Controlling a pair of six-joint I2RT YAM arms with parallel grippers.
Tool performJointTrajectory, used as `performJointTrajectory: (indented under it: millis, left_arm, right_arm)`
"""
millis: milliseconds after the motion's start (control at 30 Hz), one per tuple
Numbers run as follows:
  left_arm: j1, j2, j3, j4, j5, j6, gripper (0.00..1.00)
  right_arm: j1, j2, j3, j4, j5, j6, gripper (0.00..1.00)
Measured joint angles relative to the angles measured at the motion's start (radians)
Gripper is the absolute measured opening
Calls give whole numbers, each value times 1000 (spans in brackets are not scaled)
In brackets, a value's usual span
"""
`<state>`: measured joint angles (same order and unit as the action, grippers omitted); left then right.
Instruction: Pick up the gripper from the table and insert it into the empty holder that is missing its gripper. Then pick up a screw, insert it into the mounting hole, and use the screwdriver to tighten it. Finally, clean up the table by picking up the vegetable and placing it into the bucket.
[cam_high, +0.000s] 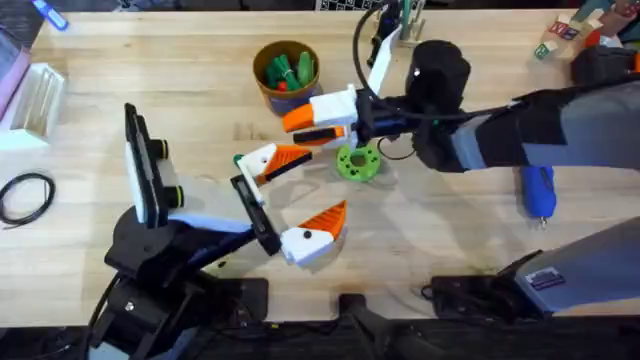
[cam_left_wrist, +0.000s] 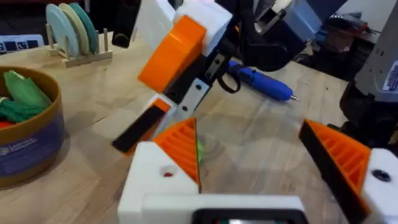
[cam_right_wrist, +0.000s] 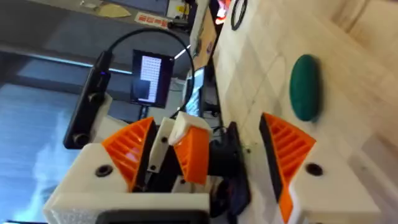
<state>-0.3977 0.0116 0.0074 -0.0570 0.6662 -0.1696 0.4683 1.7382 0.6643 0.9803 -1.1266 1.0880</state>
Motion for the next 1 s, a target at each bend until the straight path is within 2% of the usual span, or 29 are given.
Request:
performJointTrajectory:
  millis: [133, 233, 400, 500, 633, 767, 833, 900, 1000]
  left_arm:
    - [0, 0, 0, 0, 0, 2, 987]
    - [0, 0, 0, 0, 1, 3, 987]
    - [0, 0, 0, 0, 2, 5, 987]
    - [0, 0, 0, 0, 3, 5, 987]
    - [0, 0, 0, 0, 3, 5, 986]
    - [0, 0, 0, 0, 4, 5, 986]
    - [0, 0, 0, 0, 4, 5, 987]
    - [0, 0, 0, 0, 4, 5, 987]
    - [0, 0, 0, 0, 4, 5, 986]
  right_arm:
    - [-61, -14, 10, -33, 6, -107, 955]
    - [-117, -54, 46, -160, 40, -206, 956]
    - [-200, -138, 153, -542, 162, -425, 956]
    - [-207, -227, 227, -923, 288, -609, 959]
    - [-138, -362, 286, -1328, 554, -854, 960]
    - [-7, -436, 303, -1522, 811, -1000, 953]
    - [53, -431, 304, -1570, 893, -1041, 853]
    - [101, -411, 304, -1593, 947, -1065, 707]
    - [158, -377, 304, -1591, 992, -1086, 607]
